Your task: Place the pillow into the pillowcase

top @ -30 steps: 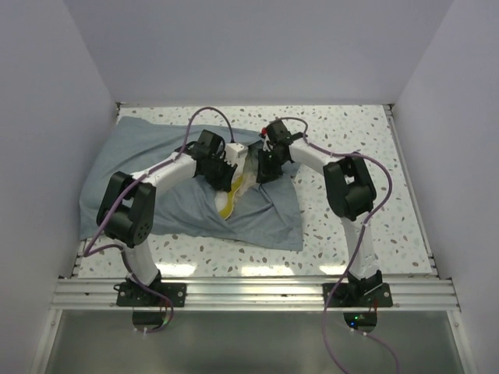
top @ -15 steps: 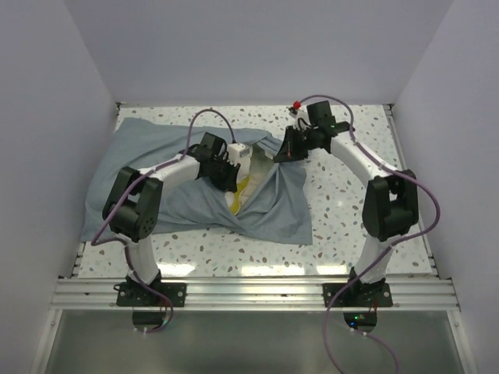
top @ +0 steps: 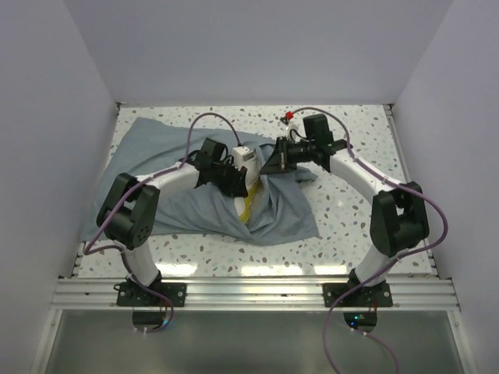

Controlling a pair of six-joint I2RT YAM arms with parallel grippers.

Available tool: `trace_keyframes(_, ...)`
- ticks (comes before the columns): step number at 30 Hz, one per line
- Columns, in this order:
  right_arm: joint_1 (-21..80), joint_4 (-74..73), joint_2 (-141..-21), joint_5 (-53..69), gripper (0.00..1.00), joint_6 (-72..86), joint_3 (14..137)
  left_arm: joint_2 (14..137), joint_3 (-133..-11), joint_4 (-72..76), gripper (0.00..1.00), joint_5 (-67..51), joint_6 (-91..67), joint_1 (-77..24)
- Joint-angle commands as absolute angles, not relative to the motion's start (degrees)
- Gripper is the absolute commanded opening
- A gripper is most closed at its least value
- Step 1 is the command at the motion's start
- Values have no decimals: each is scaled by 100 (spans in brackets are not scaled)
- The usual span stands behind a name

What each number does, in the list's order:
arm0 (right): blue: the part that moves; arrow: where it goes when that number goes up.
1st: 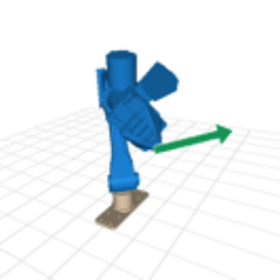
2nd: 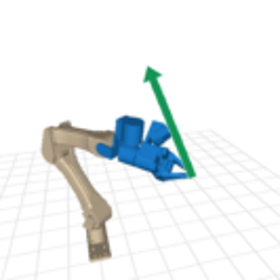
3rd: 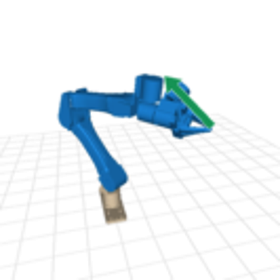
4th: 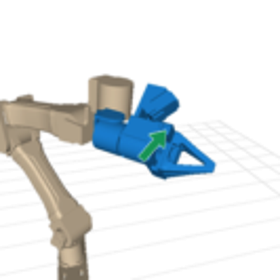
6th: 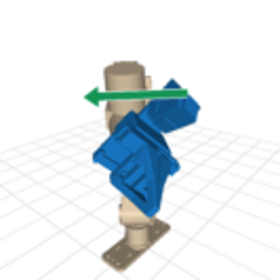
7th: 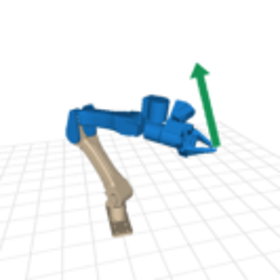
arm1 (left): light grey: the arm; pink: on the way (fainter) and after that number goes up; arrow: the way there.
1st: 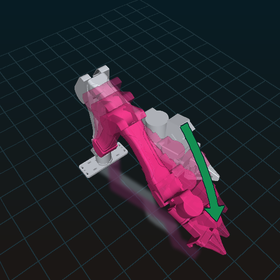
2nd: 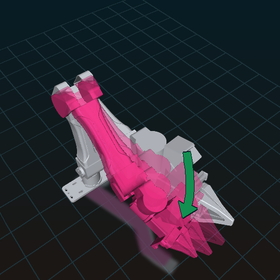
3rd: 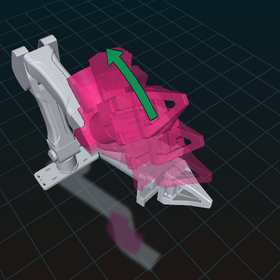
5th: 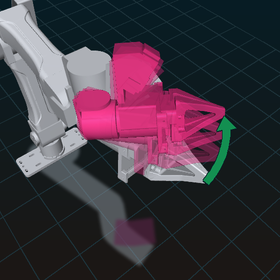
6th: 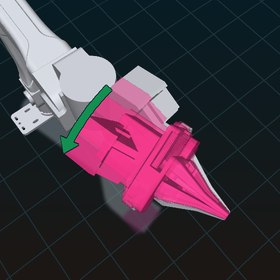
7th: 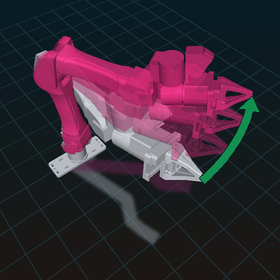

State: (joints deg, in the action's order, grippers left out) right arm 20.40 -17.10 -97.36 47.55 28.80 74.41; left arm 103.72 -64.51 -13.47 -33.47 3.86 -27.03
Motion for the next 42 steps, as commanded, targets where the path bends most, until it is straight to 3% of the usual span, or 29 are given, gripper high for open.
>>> trace_keyframes(1,2136,-2414,-9843,4739,0,2166,7277,9697,-6275,-861,35,-4070,-184,-2733)
trace_keyframes(2,2110,-2713,-9896,4546,0,1962,7408,9625,-6345,-983,43,-3826,-115,-2716)
trace_keyframes(4,2066,-3513,-9940,3765,25,1471,7523,9502,-6670,-1674,54,-3421,209,-2742)
trace_keyframes(5,1996,-3716,-9914,3379,37,1389,7567,9484,-6767,-1914,58,-2958,437,-2768)
trace_keyframes(6,1969,-4075,-9879,2870,63,1319,7576,9483,-6968,-2177,59,-2805,587,-2786)
trace_keyframes(8,1942,-4463,-9713,2323,69,1029,7611,9466,-7075,-2898,61,-2341,1017,-2839)
trace_keyframes(12,1916,-4843,-9133,2012,63,844,7313,9071,-6743,-3331,68,-1715,1485,-3408)
trace_keyframes(14,1934,-4825,-8860,2598,58,922,7077,8886,-6601,-3428,70,-1496,1591,-3664)
trace_keyframes(18,2196,-4228,-8789,3577,56,1493,6627,8999,-6311,-3296,69,-1064,1328,-3964)
trace_keyframes(28,2865,-4351,-10160,2910,56,1477,7136,9264,-6136,-2726,36,-1265,643,-3938)
trace_keyframes(29,2865,-4307,-10212,2866,54,1494,7154,9211,-5891,-2612,32,-1431,572,-3929)
trace_keyframes(33,2865,-4368,-10337,3503,0,1521,7461,9201,-5406,-2119,6,-1503,299,-3929)
trace_keyframes(34,2839,-4368,-10232,3690,0,1521,7566,9289,-5379,-2075,0,-1486,229,-3920)
trace_keyframes(40,2611,-3192,-9203,5218,0,2512,7164,10098,-5633,-1241,0,-1704,-234,-3929)
trace_keyframes(42,2514,-2770,-8913,5378,0,2915,7006,10117,-5897,-742,0,-2327,-421,-3885)
